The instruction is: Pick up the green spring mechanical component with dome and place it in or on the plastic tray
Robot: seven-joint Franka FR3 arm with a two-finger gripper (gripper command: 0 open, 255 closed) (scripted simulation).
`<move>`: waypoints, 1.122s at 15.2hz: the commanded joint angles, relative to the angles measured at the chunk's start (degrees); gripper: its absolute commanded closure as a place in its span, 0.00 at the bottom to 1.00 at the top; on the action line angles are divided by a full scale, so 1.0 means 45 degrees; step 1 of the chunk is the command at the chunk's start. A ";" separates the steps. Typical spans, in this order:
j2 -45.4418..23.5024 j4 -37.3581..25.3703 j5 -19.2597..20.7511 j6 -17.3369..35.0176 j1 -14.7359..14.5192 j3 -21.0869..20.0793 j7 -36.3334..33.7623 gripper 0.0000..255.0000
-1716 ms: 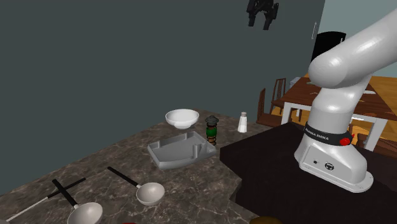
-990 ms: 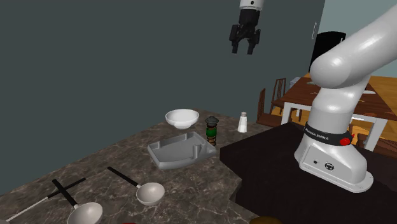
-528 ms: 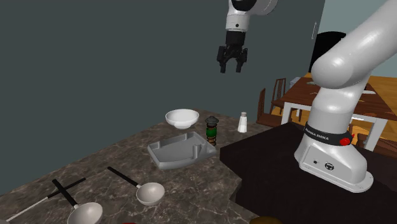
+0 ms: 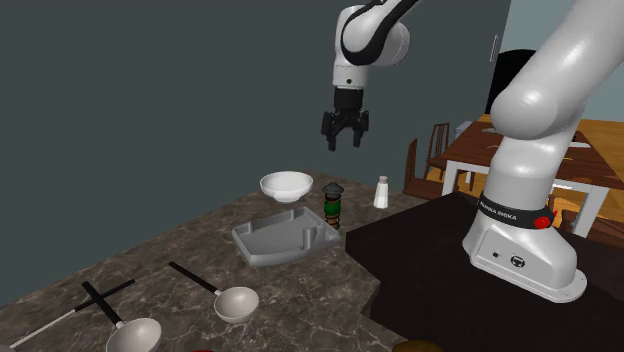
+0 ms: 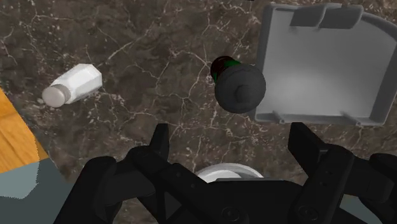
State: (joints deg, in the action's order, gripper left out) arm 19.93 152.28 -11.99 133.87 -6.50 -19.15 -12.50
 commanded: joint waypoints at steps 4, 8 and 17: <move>-0.2574 -0.0251 0.0732 0.2054 0.0082 -0.0882 -0.1095 0.00; -0.3579 -0.0301 0.1257 0.2905 0.0125 -0.1079 -0.1612 0.00; -0.4698 -0.0189 0.1997 0.4066 0.0195 -0.1083 -0.2149 0.00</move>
State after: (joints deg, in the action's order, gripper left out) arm -1.12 151.43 -3.08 152.07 -5.63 -24.05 -22.15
